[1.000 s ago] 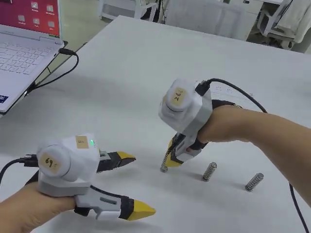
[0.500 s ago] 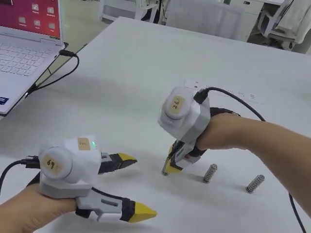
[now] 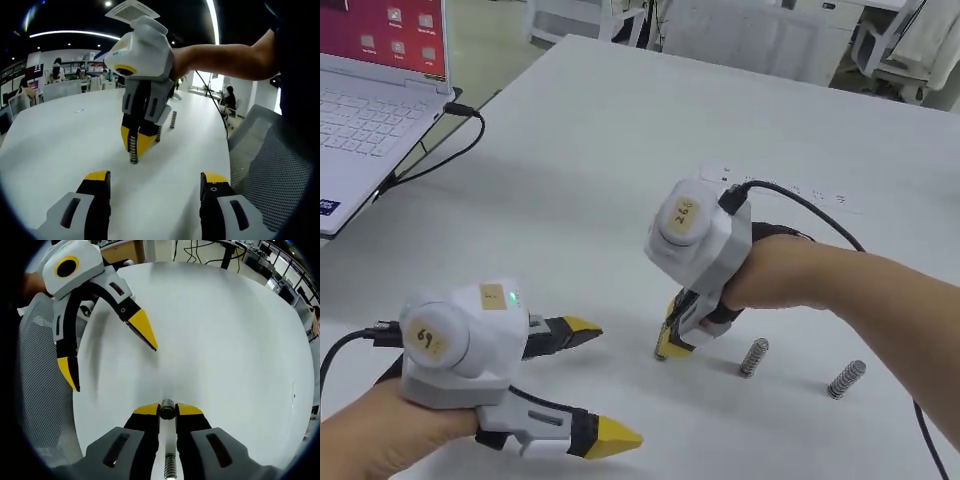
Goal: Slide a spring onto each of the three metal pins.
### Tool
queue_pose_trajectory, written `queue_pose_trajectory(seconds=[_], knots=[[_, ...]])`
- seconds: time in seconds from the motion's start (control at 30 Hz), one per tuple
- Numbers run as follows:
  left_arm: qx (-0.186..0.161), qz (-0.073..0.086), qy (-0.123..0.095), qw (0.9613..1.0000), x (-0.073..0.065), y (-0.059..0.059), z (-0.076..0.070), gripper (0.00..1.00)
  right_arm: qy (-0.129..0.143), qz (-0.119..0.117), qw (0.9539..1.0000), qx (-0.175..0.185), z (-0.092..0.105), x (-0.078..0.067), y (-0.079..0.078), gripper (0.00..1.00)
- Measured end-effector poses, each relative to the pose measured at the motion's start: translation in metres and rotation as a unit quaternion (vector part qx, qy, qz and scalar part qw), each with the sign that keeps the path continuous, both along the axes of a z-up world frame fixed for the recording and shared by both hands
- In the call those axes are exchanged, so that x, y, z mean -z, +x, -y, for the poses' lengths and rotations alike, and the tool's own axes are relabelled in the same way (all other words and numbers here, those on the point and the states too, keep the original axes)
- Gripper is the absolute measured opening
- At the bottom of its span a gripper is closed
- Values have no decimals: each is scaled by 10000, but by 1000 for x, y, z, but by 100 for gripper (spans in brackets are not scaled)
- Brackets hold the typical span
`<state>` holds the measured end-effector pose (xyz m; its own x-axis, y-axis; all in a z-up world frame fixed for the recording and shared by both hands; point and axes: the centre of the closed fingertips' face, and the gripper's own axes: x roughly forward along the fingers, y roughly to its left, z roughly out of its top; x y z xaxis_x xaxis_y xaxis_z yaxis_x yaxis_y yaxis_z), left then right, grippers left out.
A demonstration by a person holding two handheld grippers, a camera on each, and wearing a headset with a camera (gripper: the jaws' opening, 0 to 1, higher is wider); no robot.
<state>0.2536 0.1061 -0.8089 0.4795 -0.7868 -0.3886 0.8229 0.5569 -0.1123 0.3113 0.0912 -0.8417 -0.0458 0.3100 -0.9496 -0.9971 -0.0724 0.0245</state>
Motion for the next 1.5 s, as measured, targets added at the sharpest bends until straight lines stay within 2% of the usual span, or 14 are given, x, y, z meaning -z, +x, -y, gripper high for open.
queue_pose_trajectory(seconds=[0.67,1.0,1.5], knots=[[-9,20,-8,10000,-1,0,1,69,143,51,9996,222,6,-5,2,28],[-13,23,-2,10000,-2,1,0,70,233,71,9992,316,14,-9,0,30],[25,42,10,10000,-3,2,4,70,417,81,9981,456,24,-15,-11,30]])
